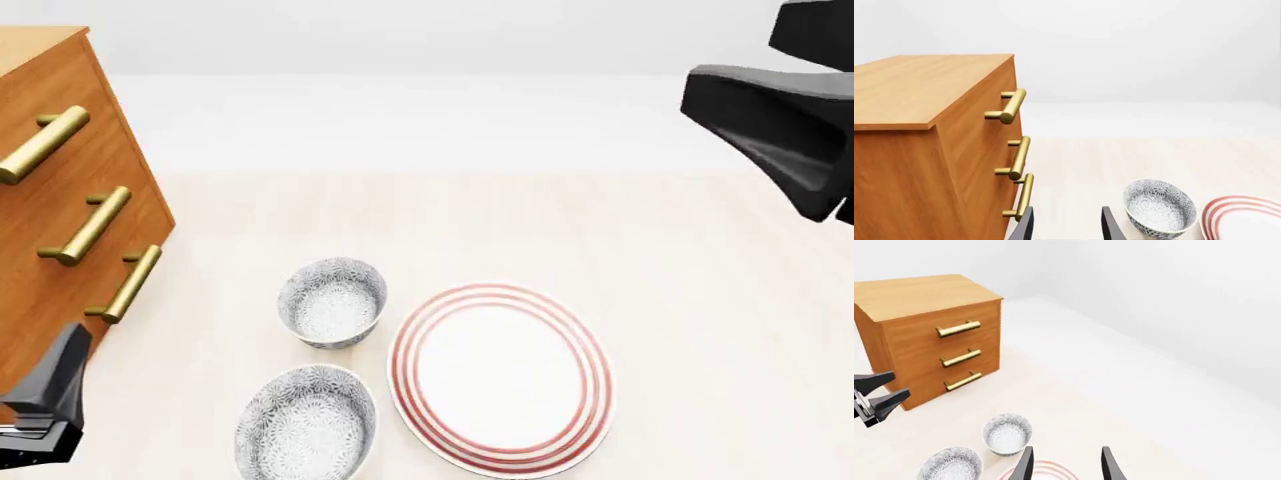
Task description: Stack the bowl in the middle on the bowl at the back.
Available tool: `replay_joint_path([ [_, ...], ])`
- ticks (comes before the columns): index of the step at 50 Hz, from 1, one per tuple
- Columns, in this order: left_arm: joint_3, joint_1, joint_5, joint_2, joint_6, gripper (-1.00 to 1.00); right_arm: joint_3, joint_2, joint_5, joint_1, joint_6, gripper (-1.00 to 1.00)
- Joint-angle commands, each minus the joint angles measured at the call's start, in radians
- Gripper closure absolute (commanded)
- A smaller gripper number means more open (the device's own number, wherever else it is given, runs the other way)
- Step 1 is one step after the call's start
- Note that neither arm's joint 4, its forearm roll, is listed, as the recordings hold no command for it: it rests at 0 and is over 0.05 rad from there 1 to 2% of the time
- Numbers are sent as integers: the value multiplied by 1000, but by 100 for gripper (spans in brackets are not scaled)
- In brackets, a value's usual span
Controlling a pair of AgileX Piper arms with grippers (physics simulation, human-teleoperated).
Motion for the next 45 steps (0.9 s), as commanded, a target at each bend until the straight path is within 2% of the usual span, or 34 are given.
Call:
replay_joint_path([
  [1,0,-3,-3,7,3,-100,-145,187,90,165,24,-100],
  [3,0,-3,-12,17,4,-100,-154,242,122,181,3,-100],
  [4,1,-4,-15,22,6,-100,-157,256,122,206,40,-100],
  [6,1,-6,-18,25,9,-100,-154,264,116,222,48,-100],
  [7,0,-7,-15,22,10,-100,-146,289,124,209,9,-100],
  [8,0,-6,-7,13,10,-100,-152,290,106,234,68,-100],
  [10,1,-6,-13,19,9,-100,-165,313,104,245,68,-100],
  [11,1,-6,-11,17,9,-100,-172,327,109,255,91,-100],
  [12,1,-6,-11,18,8,-100,-177,363,129,257,87,-100],
  [15,2,-7,-19,26,9,-100,-185,384,109,299,141,-100],
  [19,2,-6,-8,14,10,-100,-180,418,97,323,164,-100],
  [29,1,-5,-5,10,9,-100,-164,491,55,360,172,-100],
  [34,1,-5,2,0,9,-100,-144,530,21,381,196,-100],
  [35,1,-5,1,0,9,-100,-143,542,15,390,215,-100],
  [45,0,-3,1,1,7,-100,-103,599,-50,406,244,-100],
])
